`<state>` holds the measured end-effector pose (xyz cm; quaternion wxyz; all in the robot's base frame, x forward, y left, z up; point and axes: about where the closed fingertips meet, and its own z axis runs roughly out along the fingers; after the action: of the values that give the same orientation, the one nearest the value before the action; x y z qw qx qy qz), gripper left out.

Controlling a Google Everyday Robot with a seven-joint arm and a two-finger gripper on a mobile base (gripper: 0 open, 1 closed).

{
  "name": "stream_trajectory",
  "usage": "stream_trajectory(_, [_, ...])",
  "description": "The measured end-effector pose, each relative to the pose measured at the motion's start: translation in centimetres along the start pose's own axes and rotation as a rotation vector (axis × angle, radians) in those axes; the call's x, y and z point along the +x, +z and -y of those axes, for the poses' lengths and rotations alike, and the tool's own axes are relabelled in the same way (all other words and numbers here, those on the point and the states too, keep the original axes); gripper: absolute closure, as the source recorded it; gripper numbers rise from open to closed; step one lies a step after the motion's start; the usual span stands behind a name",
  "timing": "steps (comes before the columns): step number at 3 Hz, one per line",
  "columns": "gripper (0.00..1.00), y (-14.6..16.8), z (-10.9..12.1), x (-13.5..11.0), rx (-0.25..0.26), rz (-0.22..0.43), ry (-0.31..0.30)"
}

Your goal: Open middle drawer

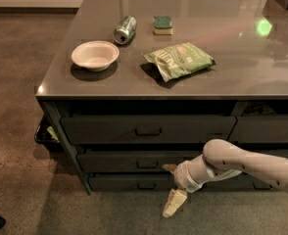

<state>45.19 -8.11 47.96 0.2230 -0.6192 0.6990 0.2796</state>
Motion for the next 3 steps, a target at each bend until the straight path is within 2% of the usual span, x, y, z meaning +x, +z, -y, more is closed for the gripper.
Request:
stream_trajectory(1, [0.0, -0.7, 1.0, 1.3, 0.062, -0.015, -0.008])
stream_trajectory(3, [0.0, -6.0, 4.3, 3.5, 0.325, -0.118, -0.043])
